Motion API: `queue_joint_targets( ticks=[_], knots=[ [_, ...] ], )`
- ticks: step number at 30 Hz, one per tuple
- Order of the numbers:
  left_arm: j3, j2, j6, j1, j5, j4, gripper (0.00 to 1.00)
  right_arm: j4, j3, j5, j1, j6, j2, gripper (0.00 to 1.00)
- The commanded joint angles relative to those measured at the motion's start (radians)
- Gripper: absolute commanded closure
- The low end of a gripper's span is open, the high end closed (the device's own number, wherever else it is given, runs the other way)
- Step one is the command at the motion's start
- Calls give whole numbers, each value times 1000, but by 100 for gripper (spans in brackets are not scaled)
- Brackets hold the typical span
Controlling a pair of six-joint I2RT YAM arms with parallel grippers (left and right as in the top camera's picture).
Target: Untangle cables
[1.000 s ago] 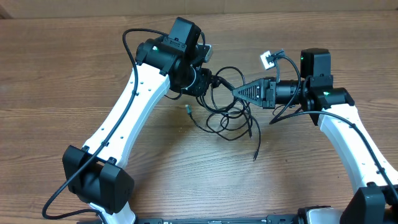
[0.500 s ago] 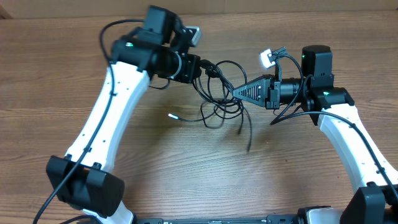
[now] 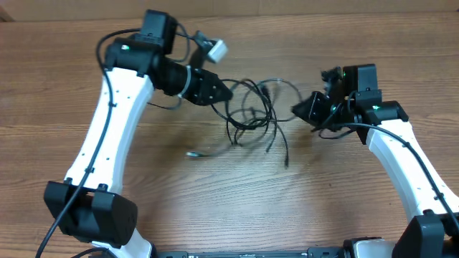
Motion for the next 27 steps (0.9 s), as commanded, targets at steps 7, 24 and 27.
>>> queue_joint_targets(
  ticks=[7, 24, 27],
  knots=[
    [13, -19, 33, 61, 38, -5, 96, -80, 12, 410, -4, 40, -11, 93],
    [307, -100, -227, 90, -414, 64, 96, -179, 12, 681, -5, 0, -11, 96],
    [375, -130, -283, 90, -504, 63, 96, -208, 12, 763, -5, 72, -11, 96]
  ],
)
